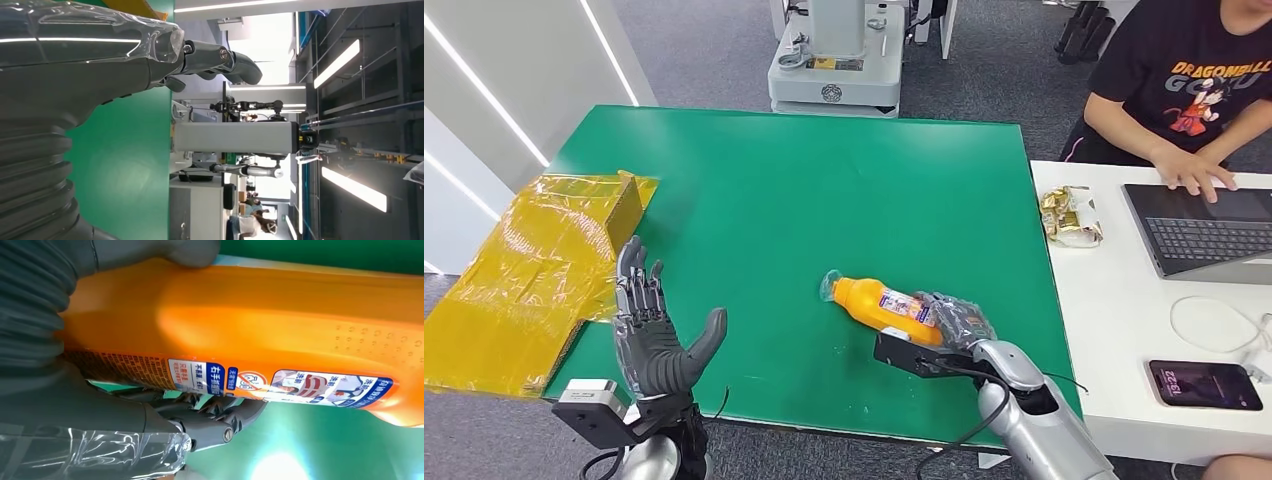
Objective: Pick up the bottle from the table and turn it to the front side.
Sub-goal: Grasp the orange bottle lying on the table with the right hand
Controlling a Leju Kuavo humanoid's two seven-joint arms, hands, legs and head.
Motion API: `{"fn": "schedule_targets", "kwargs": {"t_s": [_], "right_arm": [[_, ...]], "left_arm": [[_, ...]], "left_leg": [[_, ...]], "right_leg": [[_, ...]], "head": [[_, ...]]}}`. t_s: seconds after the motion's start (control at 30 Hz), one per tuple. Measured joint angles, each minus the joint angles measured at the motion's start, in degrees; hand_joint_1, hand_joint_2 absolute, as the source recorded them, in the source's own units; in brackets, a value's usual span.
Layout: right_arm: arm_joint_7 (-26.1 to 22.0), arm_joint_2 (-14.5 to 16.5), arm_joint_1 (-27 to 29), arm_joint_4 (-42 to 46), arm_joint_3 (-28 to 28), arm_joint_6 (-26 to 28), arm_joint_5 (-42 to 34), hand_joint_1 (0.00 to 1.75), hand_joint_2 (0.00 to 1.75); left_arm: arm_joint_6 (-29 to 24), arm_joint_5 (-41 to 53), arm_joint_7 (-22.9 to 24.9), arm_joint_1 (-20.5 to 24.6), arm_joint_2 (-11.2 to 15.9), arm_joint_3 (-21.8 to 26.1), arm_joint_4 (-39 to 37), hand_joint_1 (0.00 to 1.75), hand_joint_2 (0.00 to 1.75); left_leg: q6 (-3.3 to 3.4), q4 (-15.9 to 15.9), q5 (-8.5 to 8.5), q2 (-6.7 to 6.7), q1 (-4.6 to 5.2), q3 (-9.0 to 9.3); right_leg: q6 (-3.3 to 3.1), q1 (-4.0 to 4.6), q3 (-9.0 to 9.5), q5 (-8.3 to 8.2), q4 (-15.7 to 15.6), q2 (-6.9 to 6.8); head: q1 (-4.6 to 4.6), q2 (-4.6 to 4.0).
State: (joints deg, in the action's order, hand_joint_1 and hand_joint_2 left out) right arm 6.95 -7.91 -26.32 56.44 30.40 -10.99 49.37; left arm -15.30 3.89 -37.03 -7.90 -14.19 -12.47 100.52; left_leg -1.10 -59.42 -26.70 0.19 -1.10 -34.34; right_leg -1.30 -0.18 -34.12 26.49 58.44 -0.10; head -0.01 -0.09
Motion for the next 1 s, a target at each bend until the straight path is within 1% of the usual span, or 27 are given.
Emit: {"fn": "schedule_targets", "kwargs": {"t_s": [0.3,0.43,0.57,0.67,0.77,0.9,1.0], "right_arm": [[-1.4,0.0,-0.1,-0.2,0.1,1.1,-1.4,1.75,1.75],[-2.8,0.0,0.4,0.1,0.2,3.0,-2.7,1.75,1.75],[-3.7,0.3,2.2,1.9,0.3,8.0,-3.6,1.75,1.75],[-4.2,1.2,3.8,4.5,0.1,13.9,-2.9,1.75,1.75],[-5.2,2.5,5.2,7.1,-0.2,18.9,-2.2,1.75,1.75],[-10.3,4.5,6.8,9.7,-1.4,25.5,-3.9,1.75,1.75],[-13.3,5.5,7.8,11.0,-1.8,27.2,-5.1,1.75,1.75]], "left_arm": [[-0.5,-0.3,0.0,0.1,-0.3,0.5,0.0,0.00,1.75],[-0.9,-0.6,0.0,0.1,-0.3,0.8,0.0,0.00,1.75],[-1.3,-0.7,-0.1,0.0,-0.3,0.8,0.0,0.00,1.75],[-1.1,-1.1,0.1,0.1,-0.3,0.8,0.0,0.00,1.75],[0.3,-1.6,0.9,0.4,-0.3,0.8,-0.2,0.00,1.75],[2.2,-2.2,1.3,1.4,-0.3,0.6,-1.7,0.00,1.75],[2.8,-2.7,0.8,1.8,-0.3,0.1,-2.9,0.00,1.75]], "left_leg": [[0.00,0.0,0.00,0.02,0.00,0.02],[0.00,0.0,0.00,0.01,0.00,0.01],[0.01,0.0,0.00,-0.01,0.00,-0.03],[0.01,0.0,0.00,0.00,0.00,-0.03],[0.00,0.0,0.00,0.00,0.00,-0.05],[0.00,0.0,0.00,0.02,0.00,-0.06],[0.01,0.0,0.00,0.01,0.00,-0.06]], "right_leg": [[0.00,0.00,0.00,0.00,0.0,0.02],[0.00,0.00,0.00,0.00,0.0,0.01],[0.00,0.00,-0.03,0.00,0.0,-0.01],[0.00,0.00,-0.06,0.00,0.0,0.00],[0.01,0.00,-0.09,0.01,0.0,0.01],[0.01,0.00,-0.11,0.01,0.0,0.03],[0.01,0.00,-0.10,0.01,0.0,0.02]], "head": [[0.00,0.00],[-0.01,0.00],[-0.02,0.00],[-0.01,0.00],[-0.01,0.00],[-0.01,0.00],[-0.01,0.00]]}}
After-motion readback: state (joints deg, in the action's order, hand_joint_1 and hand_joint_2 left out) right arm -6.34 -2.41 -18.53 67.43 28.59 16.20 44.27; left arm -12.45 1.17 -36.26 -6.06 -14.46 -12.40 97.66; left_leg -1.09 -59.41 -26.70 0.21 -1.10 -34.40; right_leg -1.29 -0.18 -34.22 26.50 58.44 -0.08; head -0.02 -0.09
